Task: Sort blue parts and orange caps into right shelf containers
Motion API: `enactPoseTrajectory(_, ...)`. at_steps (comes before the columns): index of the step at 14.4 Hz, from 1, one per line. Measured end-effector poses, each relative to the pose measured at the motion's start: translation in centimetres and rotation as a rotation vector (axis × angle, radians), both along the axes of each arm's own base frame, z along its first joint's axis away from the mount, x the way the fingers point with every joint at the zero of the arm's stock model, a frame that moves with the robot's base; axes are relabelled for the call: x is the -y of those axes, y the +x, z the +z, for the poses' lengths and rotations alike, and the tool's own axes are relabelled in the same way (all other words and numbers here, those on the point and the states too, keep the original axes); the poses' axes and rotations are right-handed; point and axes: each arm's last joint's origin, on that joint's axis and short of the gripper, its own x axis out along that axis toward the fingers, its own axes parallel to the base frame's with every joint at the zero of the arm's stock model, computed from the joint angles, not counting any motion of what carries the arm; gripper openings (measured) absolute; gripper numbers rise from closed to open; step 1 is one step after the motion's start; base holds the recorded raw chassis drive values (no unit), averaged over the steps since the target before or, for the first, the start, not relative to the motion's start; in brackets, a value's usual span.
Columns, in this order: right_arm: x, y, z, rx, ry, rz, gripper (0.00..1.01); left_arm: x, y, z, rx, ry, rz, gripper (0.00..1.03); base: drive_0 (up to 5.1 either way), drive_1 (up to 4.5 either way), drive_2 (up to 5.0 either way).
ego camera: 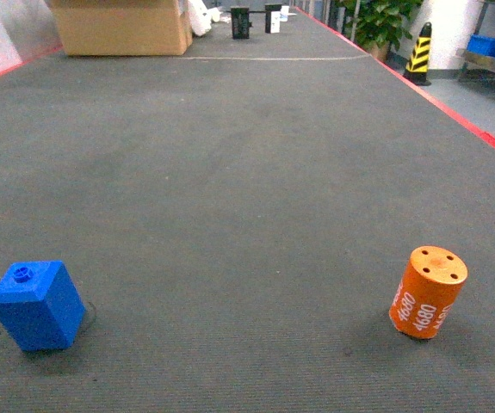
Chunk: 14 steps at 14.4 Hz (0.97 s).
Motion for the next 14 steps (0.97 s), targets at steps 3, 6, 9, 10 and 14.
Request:
enactPoseTrajectory(3, 0.0, 0.0, 0.0, 0.0, 0.0, -0.001, 0.98, -0.9, 0.4, 0.3, 0.02, 0.013, 0.28, 0.98, 0.0, 0.0, 0.0)
enactPoseTrajectory(6, 0.0, 0.0, 0.0, -0.001, 0.0, -0.001, 0.98, -0.9, 0.9, 0.3, 0.026, 0.013, 0.275, 0.98, 0.0, 0.0, 0.0)
enactPoseTrajectory(9, 0.0, 0.0, 0.0, 0.0, 0.0, -0.001, 0.98, -1.0, 1.6, 0.1, 0.008, 0.016, 0.259, 0.98, 0.0, 0.0, 0.0)
enactPoseTrajectory(10, 0.0, 0.0, 0.0, -0.001, 0.0, -0.001, 0.98, -1.0, 1.8, 0.1, 0.007, 0.017, 0.253, 0.98, 0.0, 0.0, 0.0)
enactPoseTrajectory(14, 0.0, 0.0, 0.0, -0.001, 0.0, -0.001, 0.98, -0.8, 2.9, 0.7, 0.025, 0.007, 0.219, 0.98, 0.0, 0.0, 0.0)
